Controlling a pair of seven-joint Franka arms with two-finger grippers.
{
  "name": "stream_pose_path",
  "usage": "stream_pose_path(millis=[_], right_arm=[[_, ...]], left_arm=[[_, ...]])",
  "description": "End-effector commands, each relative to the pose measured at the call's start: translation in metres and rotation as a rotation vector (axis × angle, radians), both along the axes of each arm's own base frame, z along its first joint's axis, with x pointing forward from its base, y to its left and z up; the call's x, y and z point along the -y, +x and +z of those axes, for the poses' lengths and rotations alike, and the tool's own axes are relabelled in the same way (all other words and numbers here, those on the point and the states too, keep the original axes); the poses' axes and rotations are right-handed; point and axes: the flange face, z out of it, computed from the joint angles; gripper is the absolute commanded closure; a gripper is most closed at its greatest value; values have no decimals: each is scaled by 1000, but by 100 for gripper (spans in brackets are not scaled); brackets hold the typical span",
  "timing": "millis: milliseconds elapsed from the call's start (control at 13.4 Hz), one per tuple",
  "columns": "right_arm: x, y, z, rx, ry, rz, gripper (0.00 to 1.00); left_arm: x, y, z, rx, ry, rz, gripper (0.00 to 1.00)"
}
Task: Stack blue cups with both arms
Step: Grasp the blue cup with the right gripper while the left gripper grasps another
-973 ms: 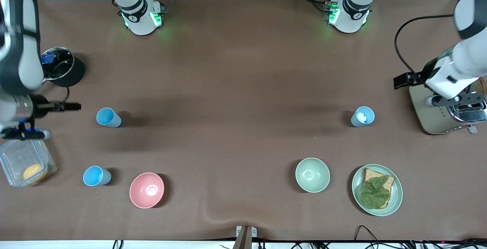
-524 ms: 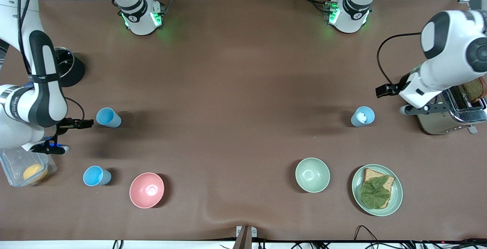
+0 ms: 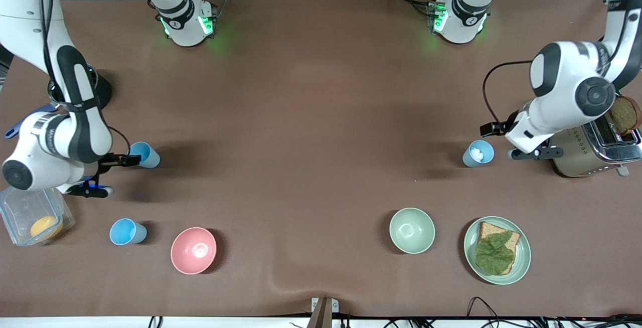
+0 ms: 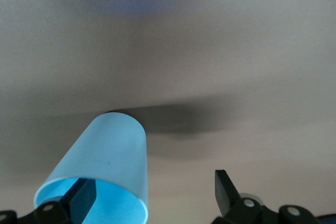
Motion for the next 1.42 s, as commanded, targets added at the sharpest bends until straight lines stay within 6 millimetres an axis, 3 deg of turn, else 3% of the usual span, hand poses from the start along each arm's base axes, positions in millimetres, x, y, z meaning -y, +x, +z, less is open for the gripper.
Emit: stream_pose_path(millis=[0, 150, 225, 299, 374, 449, 599, 973, 1123, 1198, 1273, 1348], right_arm=[[-8, -11, 2, 1, 13, -24, 0], [-9, -12, 0, 3, 24, -35, 0], [-9, -12, 0, 7, 31, -42, 17], [-9, -12, 0, 7, 30, -44, 56], [-9, -12, 0, 5, 31, -44, 77], [-9, -12, 0, 5, 31, -44, 88], [-9, -13, -1, 4, 31, -44, 100], [-8, -12, 0, 7, 30, -45, 100], [-8, -11, 3, 13, 32, -39, 100], [-7, -10, 6, 18, 32, -39, 100], [-7, -8, 11, 24, 34, -33, 100], [-6, -8, 18, 31, 37, -32, 100]], left_arm=[[-2, 19, -36, 38, -2, -24, 0], [-2, 31, -48, 32, -6, -23, 0], [-2, 36, -56, 27, -7, -21, 0], [-6, 38, -59, 24, -6, -16, 0], [-15, 38, -60, 22, -6, -8, 0], [-24, 37, -63, 16, -10, -18, 0], [-44, 34, -68, 5, -18, -30, 0], [-40, 32, -92, -2, -30, -32, 1], [-37, 28, -97, -15, -33, -31, 18], [-32, 29, -96, -13, -33, -41, 49], [-23, 29, -96, -13, -36, -55, 95], [-11, 29, -95, -12, -39, -57, 100]])
